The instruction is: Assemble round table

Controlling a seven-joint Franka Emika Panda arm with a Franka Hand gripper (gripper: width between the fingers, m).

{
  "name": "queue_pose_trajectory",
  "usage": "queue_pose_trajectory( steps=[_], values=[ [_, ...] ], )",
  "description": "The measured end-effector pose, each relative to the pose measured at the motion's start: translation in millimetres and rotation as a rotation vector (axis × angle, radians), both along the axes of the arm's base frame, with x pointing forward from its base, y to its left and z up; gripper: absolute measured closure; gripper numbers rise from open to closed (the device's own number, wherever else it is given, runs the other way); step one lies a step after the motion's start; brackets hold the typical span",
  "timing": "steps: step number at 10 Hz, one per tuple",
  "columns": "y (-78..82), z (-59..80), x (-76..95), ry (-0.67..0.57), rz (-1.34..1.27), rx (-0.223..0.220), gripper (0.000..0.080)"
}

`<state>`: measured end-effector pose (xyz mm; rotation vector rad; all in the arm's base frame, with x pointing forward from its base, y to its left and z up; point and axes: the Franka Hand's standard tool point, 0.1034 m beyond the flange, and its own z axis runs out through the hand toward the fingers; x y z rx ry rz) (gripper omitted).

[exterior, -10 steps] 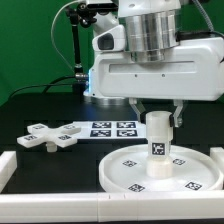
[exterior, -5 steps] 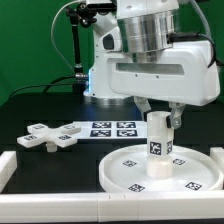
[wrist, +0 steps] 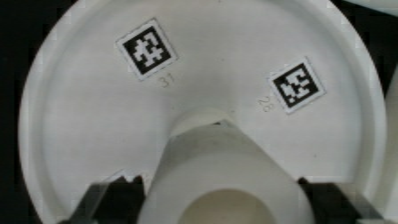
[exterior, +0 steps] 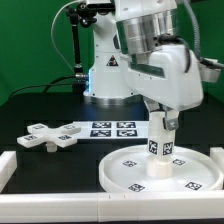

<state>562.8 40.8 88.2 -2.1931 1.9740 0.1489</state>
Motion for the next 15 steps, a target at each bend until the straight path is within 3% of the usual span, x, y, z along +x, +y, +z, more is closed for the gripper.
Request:
queue_pose_trajectory(
  steps=[4, 6, 7, 8, 9, 10, 15],
  values=[
    [-3.9, -0.5, 0.5, 0.009, -0.399, 0.087, 0.039],
    [-3.1, -0.4, 0.8, 0.018, -0.451, 0.102, 0.039],
    [-3.0, -0.5, 0.7, 0.015, -0.439, 0.101, 0.039],
    [-1.8, -0.2, 0.3, 0.018, -0.38, 0.095, 0.0241],
    [0.1, 1.8, 3.0, 0.025, -0.305, 0.094, 0.0241],
    [1.3, 3.7, 7.7, 0.022, -0.262, 0.093, 0.0178],
    [0.8, 1.7, 6.3, -0.07, 0.11, 0.065, 0.015]
  ],
)
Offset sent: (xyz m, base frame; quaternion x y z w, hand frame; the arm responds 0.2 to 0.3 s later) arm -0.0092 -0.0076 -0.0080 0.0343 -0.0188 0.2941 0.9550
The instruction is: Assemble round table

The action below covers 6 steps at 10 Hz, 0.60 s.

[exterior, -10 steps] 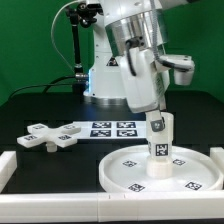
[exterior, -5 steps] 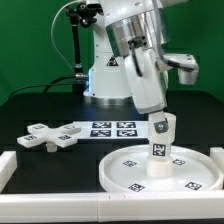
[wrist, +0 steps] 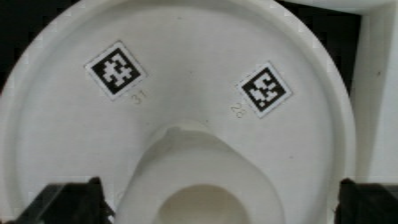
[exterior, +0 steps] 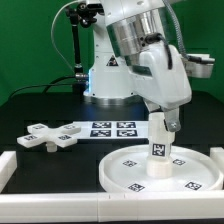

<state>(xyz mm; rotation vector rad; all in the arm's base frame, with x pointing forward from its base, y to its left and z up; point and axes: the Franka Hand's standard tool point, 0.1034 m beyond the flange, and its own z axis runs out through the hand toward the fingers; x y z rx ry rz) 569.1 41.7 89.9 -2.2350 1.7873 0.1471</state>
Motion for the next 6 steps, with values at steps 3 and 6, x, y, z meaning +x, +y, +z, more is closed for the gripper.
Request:
queue_pose_trajectory(
  steps=[3, 6],
  values=[
    [-3.3, 2.0, 4.6, -0.051, 0.3, -0.046, 0.015],
    [-3.0, 5.2, 8.4, -0.113, 0.604, -0.094, 0.015]
  ],
)
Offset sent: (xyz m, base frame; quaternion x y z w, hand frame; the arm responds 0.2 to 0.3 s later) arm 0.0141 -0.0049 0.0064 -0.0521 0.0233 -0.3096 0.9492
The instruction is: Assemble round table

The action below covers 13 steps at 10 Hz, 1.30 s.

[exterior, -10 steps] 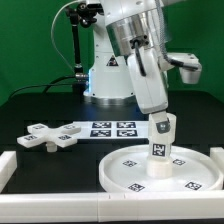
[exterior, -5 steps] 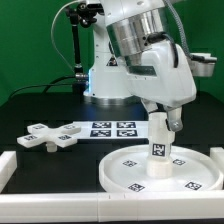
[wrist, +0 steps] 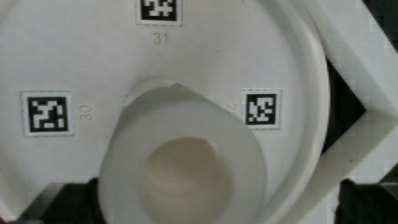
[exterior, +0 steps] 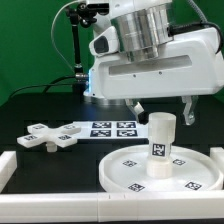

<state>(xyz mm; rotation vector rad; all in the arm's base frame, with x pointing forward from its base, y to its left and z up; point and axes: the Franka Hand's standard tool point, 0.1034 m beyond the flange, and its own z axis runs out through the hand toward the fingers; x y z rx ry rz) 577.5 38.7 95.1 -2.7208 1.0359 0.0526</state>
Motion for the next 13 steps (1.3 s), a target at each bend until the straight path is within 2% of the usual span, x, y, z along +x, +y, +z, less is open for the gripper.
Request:
queue_pose_trajectory(
  steps=[4, 7, 9, 13],
  values=[
    [-0.7, -0.1, -0.1, -0.066, 0.287, -0.016, 0.015],
    [0.5, 3.6, 4.1, -0.122, 0.656, -0.079, 0.015],
    [1.2, 3.0, 6.1, -0.143, 0.869, -0.089, 0.015],
    [-2.5, 1.6, 5.4, -0.187, 1.126, -0.103, 0.015]
  ],
)
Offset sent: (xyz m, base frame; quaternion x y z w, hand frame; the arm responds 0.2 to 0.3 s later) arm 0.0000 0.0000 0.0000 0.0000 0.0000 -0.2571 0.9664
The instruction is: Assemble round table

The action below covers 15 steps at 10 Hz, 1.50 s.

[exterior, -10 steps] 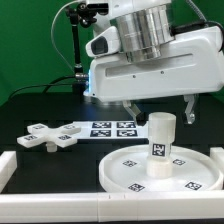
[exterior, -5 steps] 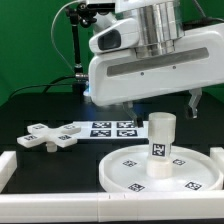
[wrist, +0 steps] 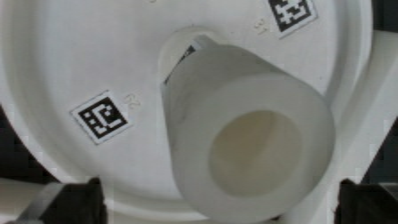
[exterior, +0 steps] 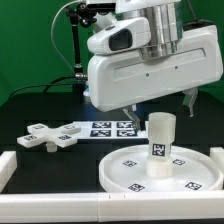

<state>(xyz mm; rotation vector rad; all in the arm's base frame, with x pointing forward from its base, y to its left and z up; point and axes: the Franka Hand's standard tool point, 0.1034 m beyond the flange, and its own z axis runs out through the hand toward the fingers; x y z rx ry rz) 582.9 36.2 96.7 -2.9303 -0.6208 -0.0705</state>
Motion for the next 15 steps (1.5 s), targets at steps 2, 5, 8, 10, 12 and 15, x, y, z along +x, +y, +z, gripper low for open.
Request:
queue_pose_trajectory(
  steps=[2, 5, 8, 10, 12, 15],
  values=[
    [3.3, -3.1, -1.8, -0.021, 0.203, -0.017, 0.015],
    [10.8, -4.8, -3.9, -0.046, 0.482, -0.044, 0.015],
    [2.9, -6.0, -5.3, -0.059, 0.666, -0.047, 0.015],
    [-1.0, -6.5, -5.5, -0.072, 0.803, -0.057, 0.015],
    [-0.8, -7.4, -5.7, -0.084, 0.963, -0.077, 0.015],
    [0.8, -11.0, -7.4, -0.081, 1.198, -0.108, 0.015]
  ],
)
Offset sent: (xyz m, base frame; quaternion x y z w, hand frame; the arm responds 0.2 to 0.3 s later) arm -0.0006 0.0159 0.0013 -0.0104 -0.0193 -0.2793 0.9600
